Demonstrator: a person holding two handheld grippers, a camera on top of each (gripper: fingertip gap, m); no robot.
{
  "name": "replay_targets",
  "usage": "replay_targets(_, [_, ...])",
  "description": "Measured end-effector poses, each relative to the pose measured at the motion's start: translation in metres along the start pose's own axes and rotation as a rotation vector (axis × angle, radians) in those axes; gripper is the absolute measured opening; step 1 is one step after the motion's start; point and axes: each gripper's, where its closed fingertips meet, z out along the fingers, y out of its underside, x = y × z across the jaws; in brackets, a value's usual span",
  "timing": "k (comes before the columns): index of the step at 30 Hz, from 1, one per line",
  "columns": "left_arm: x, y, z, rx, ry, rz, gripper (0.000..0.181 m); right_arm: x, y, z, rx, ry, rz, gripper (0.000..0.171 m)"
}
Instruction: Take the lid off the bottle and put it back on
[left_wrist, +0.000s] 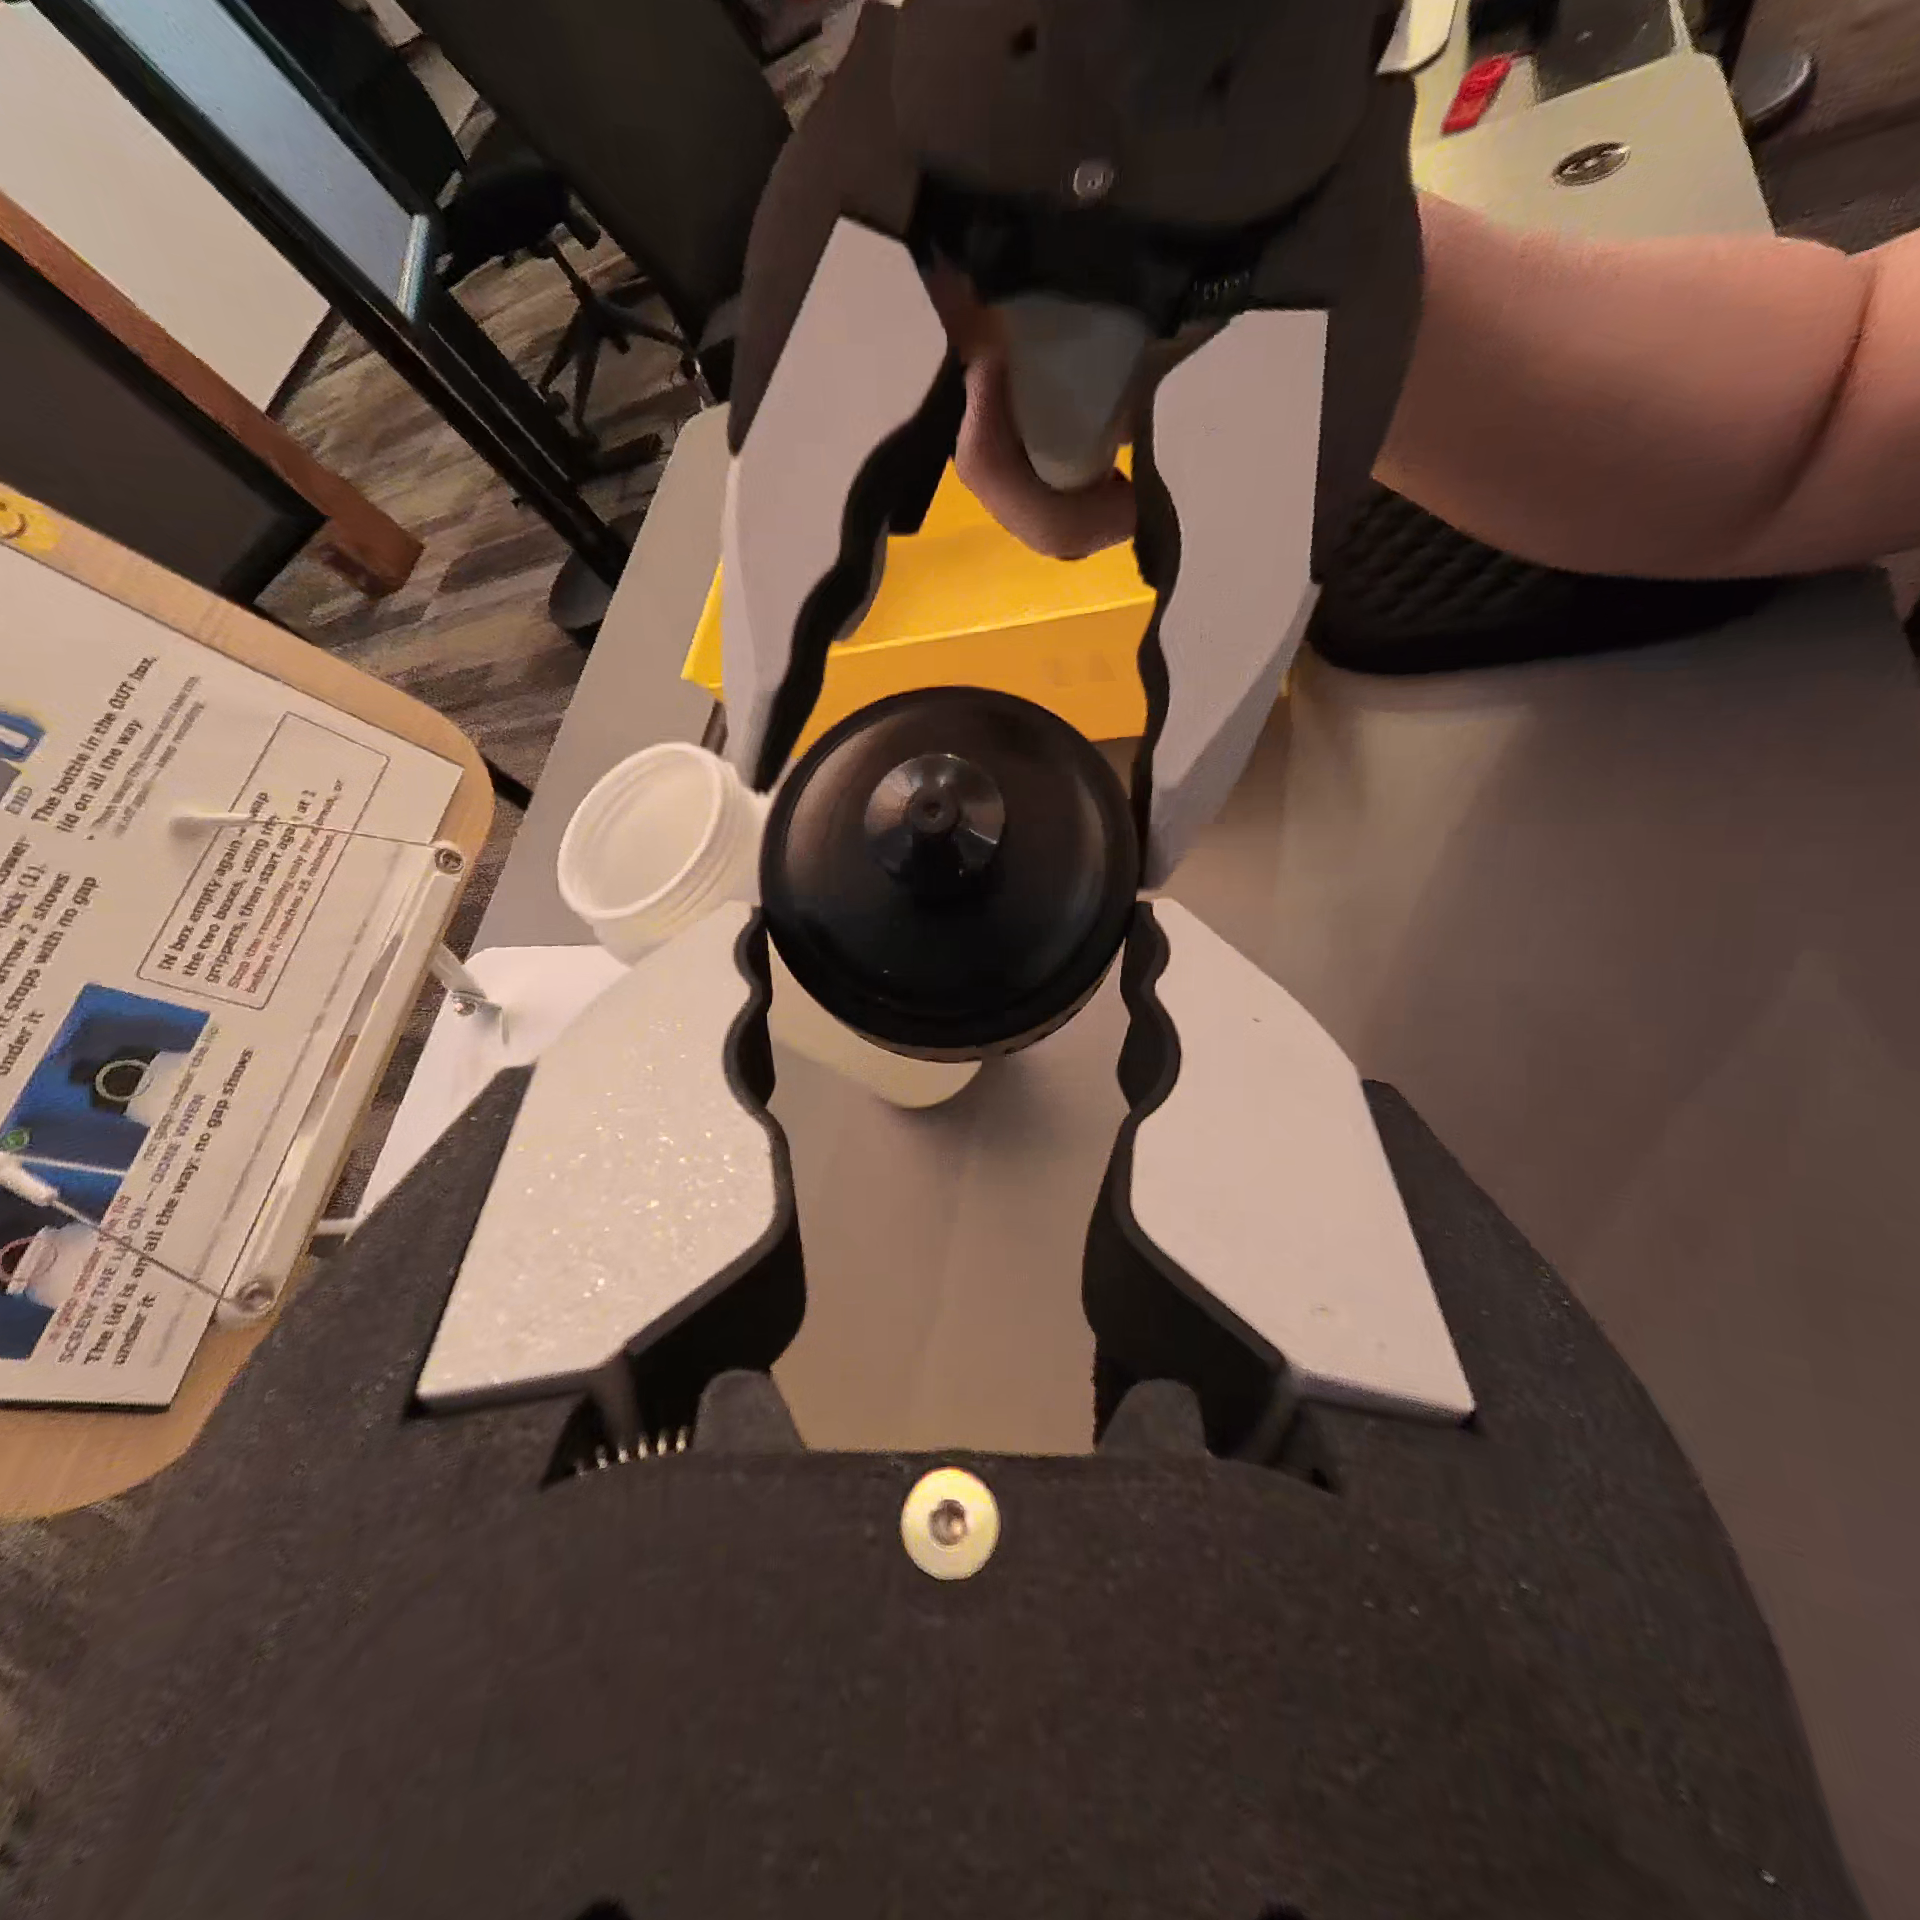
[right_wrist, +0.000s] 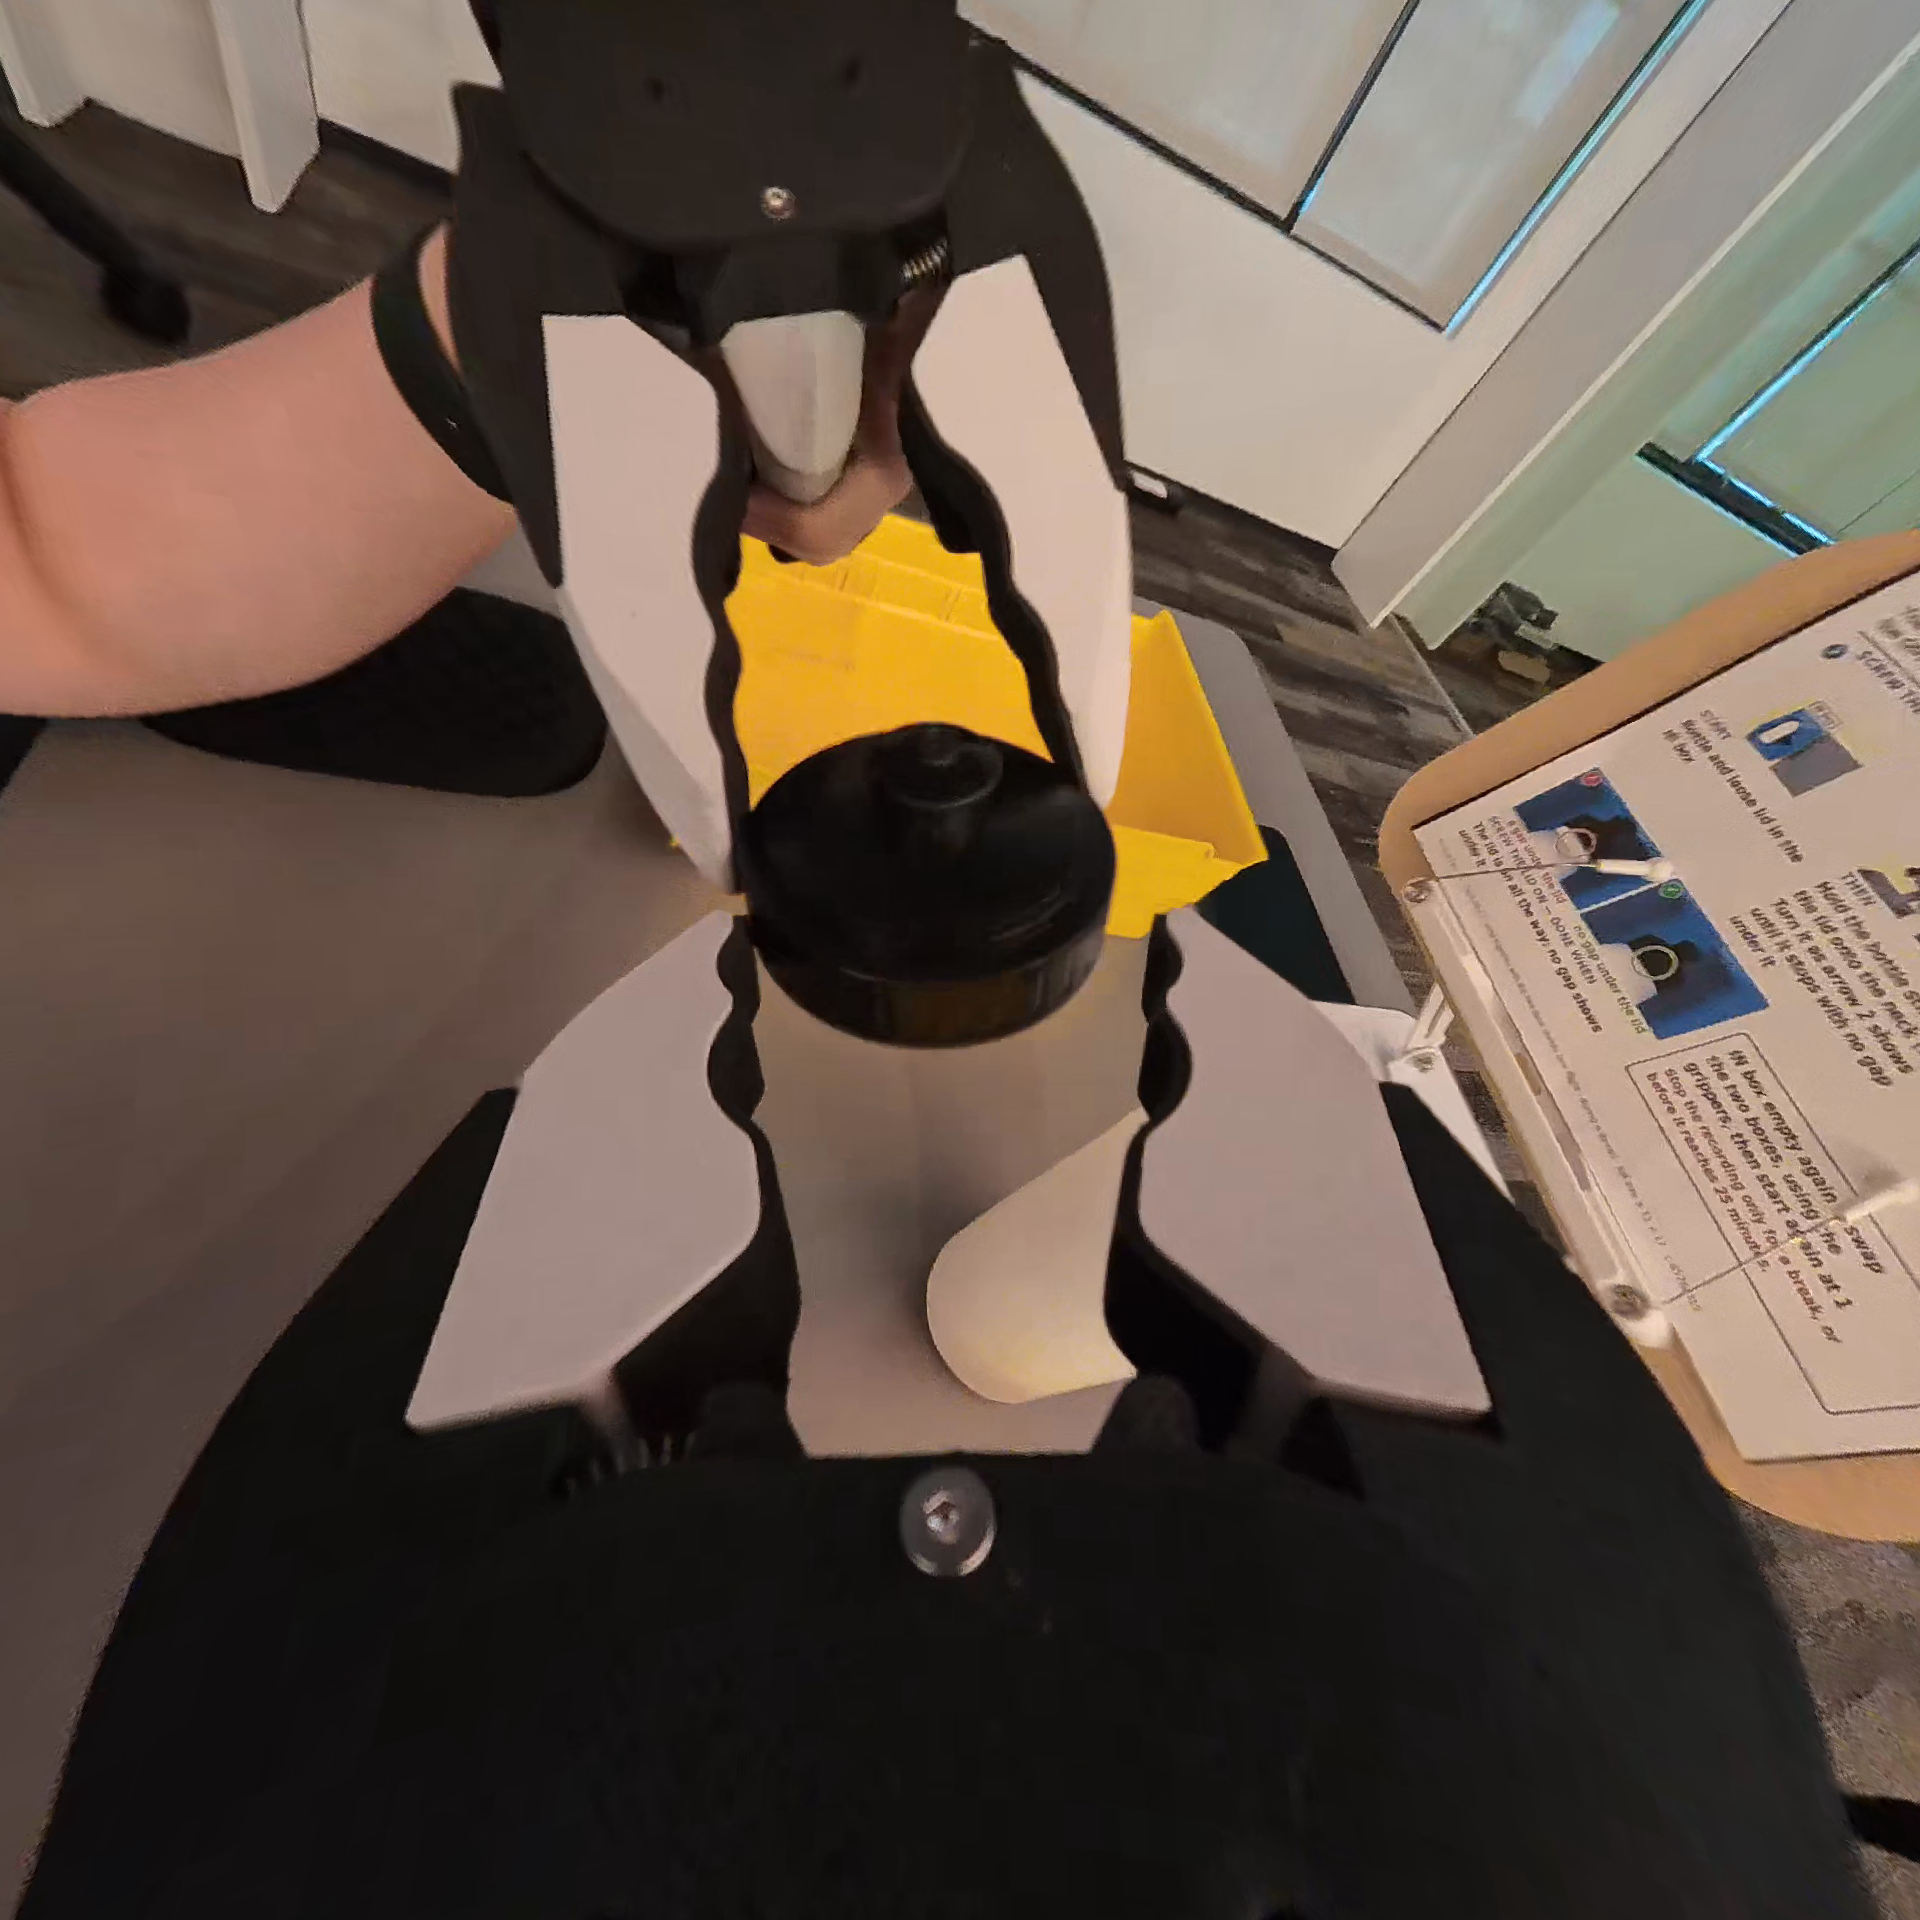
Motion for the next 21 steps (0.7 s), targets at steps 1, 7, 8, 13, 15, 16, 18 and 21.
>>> replay_targets(1, [0.001, 0.001, 0.003, -0.007, -0.001, 0.003, 0.065, -0.003, 0.001, 0.001, -0.002, -0.022, 0.001, 0.068])
replay_targets(7, [0.005, 0.015, 0.011, -0.028, 0.009, 0.032, 0.065, -0.009, 0.017, 0.01, -0.074, -0.055, -0.026, 0.067])
replay_targets(8, [0.003, 0.016, 0.011, -0.007, 0.008, 0.032, 0.065, -0.007, 0.018, 0.01, -0.08, -0.05, -0.022, 0.067])
replay_targets(13, [-0.037, 0.015, 0.011, 0.139, -0.171, -0.109, 0.091, 0.02, 0.02, -0.009, -0.076, 0.057, 0.022, 0.067])
replay_targets(15, [-0.055, 0.016, 0.017, 0.225, -0.264, -0.202, 0.101, 0.041, 0.016, -0.029, -0.034, 0.141, 0.055, 0.067])
replay_targets(16, [-0.061, 0.018, 0.024, 0.263, -0.294, -0.264, 0.099, 0.051, 0.014, -0.04, -0.006, 0.18, 0.084, 0.067])
replay_targets(18, [-0.068, 0.029, 0.046, 0.318, -0.32, -0.428, 0.103, 0.071, 0.012, -0.061, 0.051, 0.257, 0.145, 0.067])
replay_targets(21, [-0.077, 0.056, 0.077, 0.394, -0.419, -0.603, 0.103, 0.091, 0.016, -0.08, 0.109, 0.322, 0.213, 0.067])
